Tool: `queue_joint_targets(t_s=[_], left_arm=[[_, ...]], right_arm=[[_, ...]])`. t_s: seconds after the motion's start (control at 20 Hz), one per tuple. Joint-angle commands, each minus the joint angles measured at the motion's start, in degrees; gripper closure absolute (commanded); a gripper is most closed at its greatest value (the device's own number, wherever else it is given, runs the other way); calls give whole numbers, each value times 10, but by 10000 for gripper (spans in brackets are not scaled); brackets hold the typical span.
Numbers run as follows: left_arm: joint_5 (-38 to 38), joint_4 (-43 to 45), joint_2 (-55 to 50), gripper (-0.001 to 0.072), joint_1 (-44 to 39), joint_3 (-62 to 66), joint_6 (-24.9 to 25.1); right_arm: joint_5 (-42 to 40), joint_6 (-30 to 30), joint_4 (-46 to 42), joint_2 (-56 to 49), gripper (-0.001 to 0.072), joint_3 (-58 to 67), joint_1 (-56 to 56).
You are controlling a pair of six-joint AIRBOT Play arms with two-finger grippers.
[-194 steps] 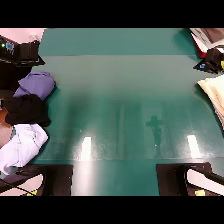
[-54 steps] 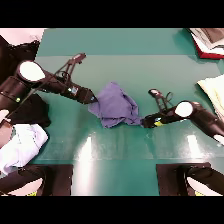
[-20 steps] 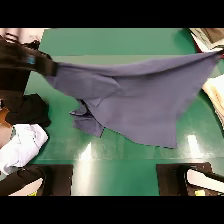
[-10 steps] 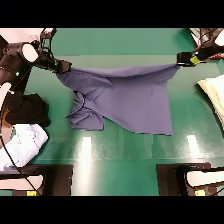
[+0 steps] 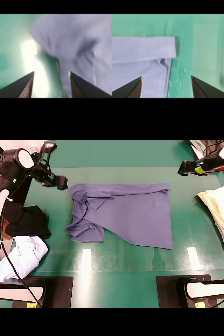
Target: Fold the shirts.
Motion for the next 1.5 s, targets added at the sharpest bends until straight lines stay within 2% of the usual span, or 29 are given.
queue_joint_targets(t_s=[0.0,0.15,0.35,0.5,0.85,0.9,0.95,1.0,1.05,1.15,1.25,1.45], left_arm=[[-96,-39,25,190,1,-71,35],[-67,-35,81,190,1,-209,35],[26,-40,151,189,1,-341,38],[49,-91,153,189,0,-393,122],[165,-89,153,191,0,-421,118],[168,-89,153,225,0,-421,112],[165,-90,152,383,0,-421,108],[157,-94,151,578,0,-421,108],[147,-97,149,676,0,-421,109],[122,-97,150,679,0,-420,109],[85,-98,152,680,0,-419,108],[33,-105,185,680,0,-419,104]], right_arm=[[69,-16,2,33,33,-1,-9],[97,-23,2,53,33,-1,-2],[109,-24,2,63,33,0,22],[117,-23,2,63,34,0,39],[161,-24,2,63,34,0,46],[173,-24,2,63,34,0,46],[186,-28,2,63,35,0,46],[200,-29,2,63,35,-1,46],[215,-31,2,63,35,-1,46],[241,-31,2,68,35,-15,46],[249,-31,2,93,35,-80,40],[226,-30,64,187,35,-311,-2]])
